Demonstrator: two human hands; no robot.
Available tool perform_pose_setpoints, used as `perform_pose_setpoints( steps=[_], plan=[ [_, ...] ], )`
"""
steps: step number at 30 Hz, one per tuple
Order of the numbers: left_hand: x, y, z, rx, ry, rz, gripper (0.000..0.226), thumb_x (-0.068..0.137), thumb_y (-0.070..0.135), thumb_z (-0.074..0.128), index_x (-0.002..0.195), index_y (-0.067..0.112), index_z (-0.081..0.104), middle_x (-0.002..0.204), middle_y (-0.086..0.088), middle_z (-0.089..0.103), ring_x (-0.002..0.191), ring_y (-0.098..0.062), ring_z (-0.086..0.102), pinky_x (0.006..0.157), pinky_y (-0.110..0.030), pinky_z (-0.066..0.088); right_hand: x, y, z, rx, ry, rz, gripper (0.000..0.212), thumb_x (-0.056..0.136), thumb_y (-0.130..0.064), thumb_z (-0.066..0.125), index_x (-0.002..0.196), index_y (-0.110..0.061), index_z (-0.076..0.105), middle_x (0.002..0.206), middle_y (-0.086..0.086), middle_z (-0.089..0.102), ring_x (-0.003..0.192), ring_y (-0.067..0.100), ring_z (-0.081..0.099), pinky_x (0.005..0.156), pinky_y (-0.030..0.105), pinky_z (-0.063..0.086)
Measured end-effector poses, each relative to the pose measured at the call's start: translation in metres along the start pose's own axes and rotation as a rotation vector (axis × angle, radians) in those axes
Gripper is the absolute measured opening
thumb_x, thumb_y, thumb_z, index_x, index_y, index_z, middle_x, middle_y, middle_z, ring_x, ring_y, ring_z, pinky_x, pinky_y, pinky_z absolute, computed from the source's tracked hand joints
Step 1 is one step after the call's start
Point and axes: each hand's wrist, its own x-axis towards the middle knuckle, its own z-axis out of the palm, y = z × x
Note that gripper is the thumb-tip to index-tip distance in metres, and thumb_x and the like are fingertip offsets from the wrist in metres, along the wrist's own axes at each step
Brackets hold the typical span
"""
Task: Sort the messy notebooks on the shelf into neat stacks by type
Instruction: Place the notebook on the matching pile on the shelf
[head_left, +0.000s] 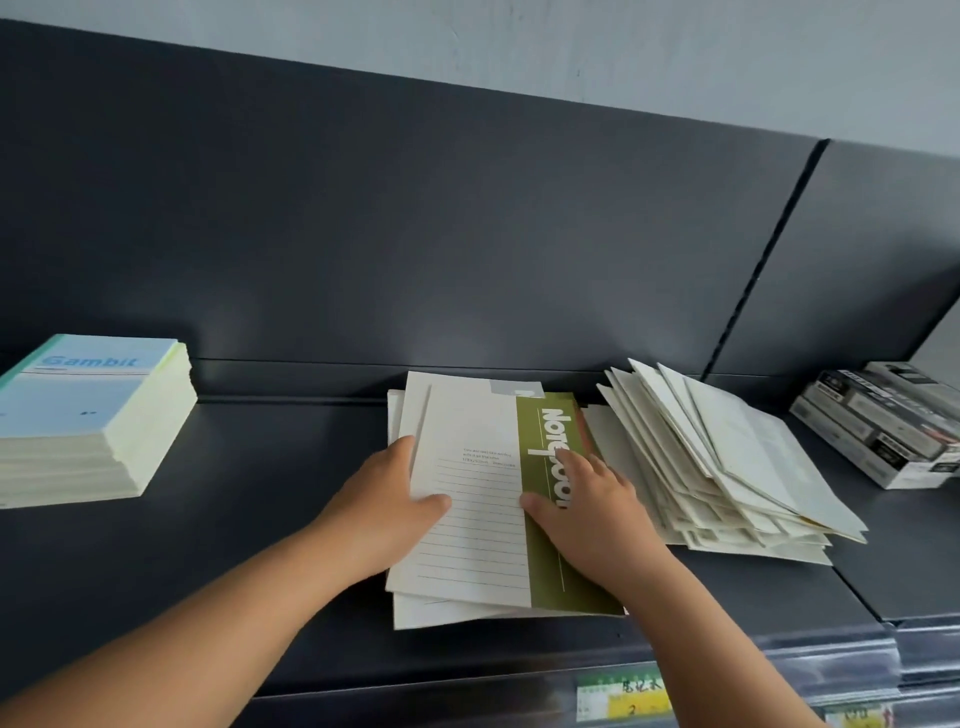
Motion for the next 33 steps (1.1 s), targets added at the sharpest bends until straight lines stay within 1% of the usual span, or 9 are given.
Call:
perform_pose_setpoints(
  steps=[4, 9, 13, 15, 18, 20, 24, 29, 33],
  plan=[
    [0.002, -0.001, -0.002, -0.123, 0.090, -0.055, 0.059, 0.093, 0.021, 0.056, 0.145, 0.025, 0.029, 0.141, 0.003, 0.041, 0.084, -0.001, 0.042, 0.058, -0.012, 0.032, 0.001, -0.007, 0.004, -0.075, 0.032, -0.018, 0.074, 0.087, -0.070, 0.042, 0.149, -0.034, 0.020, 0.159, -0.006, 0.022, 0.149, 0.026, 0.007, 0.118, 0.052, 0.007],
    [0.003, -0.007, -0.005, -0.153, 0.182, -0.087, 0.069, 0.093, 0.017, 0.055, 0.151, 0.027, 0.018, 0.150, 0.002, 0.032, 0.087, -0.003, 0.040, 0.055, -0.010, 0.027, 0.003, -0.014, 0.010, -0.062, 0.023, -0.041, 0.075, 0.087, -0.069, 0.042, 0.150, -0.033, 0.019, 0.160, -0.004, 0.021, 0.149, 0.026, 0.008, 0.119, 0.050, 0.006],
    [0.001, -0.005, -0.004, -0.192, 0.255, -0.056, 0.080, 0.090, 0.008, 0.056, 0.153, 0.028, 0.010, 0.152, 0.003, 0.030, 0.124, -0.014, 0.043, 0.070, -0.011, 0.033, 0.001, -0.017, 0.013, -0.028, 0.022, -0.061, 0.076, 0.088, -0.068, 0.043, 0.150, -0.033, 0.019, 0.159, -0.004, 0.022, 0.148, 0.025, 0.013, 0.120, 0.047, 0.010],
    [0.003, -0.004, -0.008, -0.319, 0.270, -0.086, 0.086, 0.088, 0.005, 0.060, 0.153, 0.028, 0.008, 0.143, 0.002, 0.043, 0.118, -0.018, 0.051, 0.069, -0.017, 0.040, 0.000, -0.018, 0.013, -0.003, 0.026, -0.061, 0.076, 0.088, -0.067, 0.045, 0.150, -0.032, 0.019, 0.158, -0.005, 0.024, 0.148, 0.024, 0.016, 0.121, 0.046, 0.012],
    [0.002, 0.006, -0.023, -0.713, 0.171, -0.285, 0.033, 0.088, 0.007, 0.066, 0.117, 0.013, 0.052, 0.099, 0.000, 0.063, 0.079, -0.013, 0.060, 0.063, -0.027, 0.049, -0.003, -0.020, 0.012, 0.053, 0.015, -0.060, 0.076, 0.087, -0.066, 0.048, 0.149, -0.033, 0.020, 0.157, -0.006, 0.026, 0.146, 0.023, 0.019, 0.120, 0.046, 0.017],
    [0.000, 0.010, -0.026, -0.704, 0.074, -0.317, 0.013, 0.090, 0.008, 0.064, 0.086, 0.015, 0.054, 0.085, 0.000, 0.063, 0.068, -0.009, 0.056, 0.054, -0.025, 0.043, -0.005, -0.021, 0.011, 0.092, 0.001, -0.062, 0.075, 0.087, -0.063, 0.051, 0.149, -0.034, 0.020, 0.157, -0.007, 0.026, 0.146, 0.023, 0.020, 0.120, 0.046, 0.019],
    [0.006, 0.005, -0.024, -0.573, 0.065, -0.289, 0.017, 0.090, 0.007, 0.061, 0.104, 0.013, 0.055, 0.101, -0.003, 0.064, 0.084, -0.016, 0.061, 0.058, -0.028, 0.045, -0.003, -0.020, 0.007, 0.235, -0.042, -0.044, 0.073, 0.087, -0.057, 0.057, 0.148, -0.035, 0.022, 0.152, -0.008, 0.033, 0.141, 0.022, 0.031, 0.114, 0.047, 0.032],
    [0.012, -0.007, -0.027, -0.505, 0.086, -0.322, 0.032, 0.089, 0.012, 0.058, 0.118, 0.014, 0.045, 0.111, -0.006, 0.058, 0.098, -0.026, 0.059, 0.085, -0.044, 0.052, -0.001, -0.020, 0.005, 0.420, -0.096, -0.044, 0.063, 0.089, -0.049, 0.059, 0.143, -0.040, 0.028, 0.141, -0.012, 0.045, 0.131, 0.021, 0.043, 0.104, 0.048, 0.045],
    [0.014, -0.010, -0.027, -0.453, 0.149, -0.297, 0.030, 0.088, 0.007, 0.059, 0.115, 0.011, 0.046, 0.107, -0.007, 0.058, 0.094, -0.024, 0.058, 0.074, -0.036, 0.050, 0.001, -0.021, 0.003, 0.504, -0.115, -0.074, 0.059, 0.093, -0.036, 0.059, 0.145, -0.038, 0.029, 0.140, -0.012, 0.048, 0.128, 0.017, 0.047, 0.102, 0.044, 0.048]
  ],
)
